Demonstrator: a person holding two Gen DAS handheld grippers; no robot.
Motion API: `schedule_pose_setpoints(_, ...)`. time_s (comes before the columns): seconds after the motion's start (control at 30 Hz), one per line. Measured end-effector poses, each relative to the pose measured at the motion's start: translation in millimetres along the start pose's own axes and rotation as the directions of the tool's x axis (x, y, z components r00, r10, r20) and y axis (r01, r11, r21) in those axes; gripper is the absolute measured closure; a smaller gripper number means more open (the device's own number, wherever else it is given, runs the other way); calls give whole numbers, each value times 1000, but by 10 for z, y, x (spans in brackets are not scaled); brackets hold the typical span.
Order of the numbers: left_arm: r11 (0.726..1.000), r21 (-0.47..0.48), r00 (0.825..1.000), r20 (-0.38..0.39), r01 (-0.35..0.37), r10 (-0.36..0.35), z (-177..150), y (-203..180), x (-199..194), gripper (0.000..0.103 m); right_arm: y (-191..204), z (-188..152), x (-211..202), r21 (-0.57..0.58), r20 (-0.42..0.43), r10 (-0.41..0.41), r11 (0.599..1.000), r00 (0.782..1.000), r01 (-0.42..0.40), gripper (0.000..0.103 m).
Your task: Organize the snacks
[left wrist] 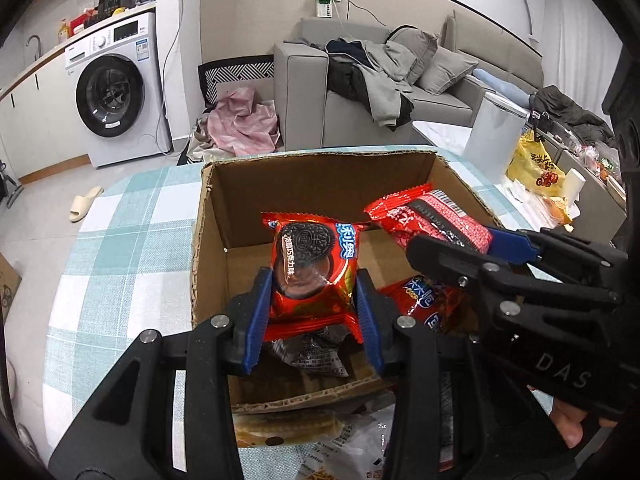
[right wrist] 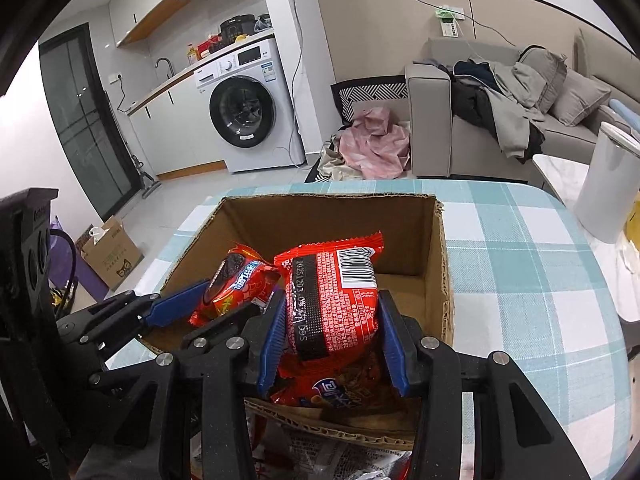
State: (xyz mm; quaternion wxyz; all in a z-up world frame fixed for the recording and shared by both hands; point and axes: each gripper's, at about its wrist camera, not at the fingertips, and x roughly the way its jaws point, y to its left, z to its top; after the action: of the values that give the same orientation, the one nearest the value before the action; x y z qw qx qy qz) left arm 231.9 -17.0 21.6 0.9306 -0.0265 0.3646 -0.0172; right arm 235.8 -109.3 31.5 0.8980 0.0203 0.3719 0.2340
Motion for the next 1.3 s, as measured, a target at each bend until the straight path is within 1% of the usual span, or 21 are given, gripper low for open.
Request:
schedule_pose_setpoints(0.17, 1000, 11, 1000, -9, -21, 21, 39, -36, 43, 66, -68, 1, 12, 21, -5, 22, 1000, 1000, -22, 59)
schedule_pose_setpoints(0.37, 1000, 9, 1000, -10, -28, 28, 59, -47, 73, 65, -74, -5, -9, 6, 3, 32, 999, 999, -32, 51)
schedule_pose_setpoints(0.4, 1000, 8, 999, -14, -29, 29, 64, -47, 76, 65, -71, -8, -22, 4, 7, 32, 999, 999, -32, 46)
schedule_pose_setpoints(0.43, 1000, 7, 999, -15, -28, 28, 68, -46, 76, 65, -67, -9, -51, -1, 21, 34, 999, 999, -34, 39)
schedule_pose_setpoints(0.47, 1000, 2, 1000, -15, -25, 25, 72, -41, 74, 64, -68, -8, -76, -4, 31, 36, 999, 999, -36, 36)
schedule_pose_setpoints(0.53, 1000, -2, 1000, -20, -19, 19, 82, -36, 68, 59, -83, 0, -142, -3, 53, 34, 999, 998, -34, 32)
schedule_pose_setpoints(0.57, 1000, -2, 1000, -19, -20, 20, 85, -40, 61, 55, -95, 5, -174, 1, 61, 31, 1000, 998, -31, 31)
schedule_pose_setpoints(0.6, 1000, -2, 1000, -18, -20, 20, 87, -45, 52, 48, -110, 13, -201, 4, 69, 31, 1000, 997, -31, 27)
schedule_pose_setpoints(0.63, 1000, -1, 1000, -15, -19, 19, 93, -57, 39, 45, -125, 14, -232, 6, 77, 33, 999, 997, -34, 21)
schedule_pose_setpoints(0.7, 1000, 2, 1000, -4, -12, 12, 95, -69, 2, 31, -163, 7, -287, 11, 87, 35, 999, 996, -36, 16)
schedule_pose_setpoints(0.73, 1000, 1, 1000, 0, -10, 10, 96, -74, -13, 27, -184, 2, -310, 14, 87, 36, 999, 996, -37, 13)
schedule_pose_setpoints(0.77, 1000, 0, 1000, 3, -8, 8, 97, -81, -32, 20, -214, -4, -333, 22, 89, 36, 999, 995, -38, 11)
schedule_pose_setpoints(0.83, 1000, -7, 1000, 10, -7, 7, 97, -83, -76, 19, -276, -13, -388, 47, 93, 44, 998, 995, -49, 5)
schedule_pose_setpoints(0.9, 1000, -14, 1000, 5, -4, 4, 97, -78, -113, 16, -340, -16, -448, 65, 94, 61, 996, 994, -68, 3)
schedule_pose_setpoints(1.03, 999, -31, 1000, 19, -12, 13, 83, -41, -245, 11, -441, -28, -595, 87, 107, 69, 993, 992, -79, 1)
schedule_pose_setpoints(1.1, 999, -38, 1000, 31, 1, 0, 62, -21, -336, 4, -469, -50, -657, 93, 106, 69, 993, 992, -79, 1)
schedule_pose_setpoints(1.13, 999, -41, 999, 38, -3, 4, 48, -16, -391, 2, -490, -70, -692, 95, 105, 73, 992, 992, -83, 1)
schedule_pose_setpoints(1.2, 999, -31, 998, 54, -10, 12, 33, -31, -500, 1, -532, -120, -755, 98, 100, 76, 991, 992, -86, 1)
schedule_pose_setpoints(1.3, 1000, -15, 998, 64, -3, 4, -24, -47, -647, 1, -574, -210, -819, 98, 89, 71, 992, 993, -80, 1)
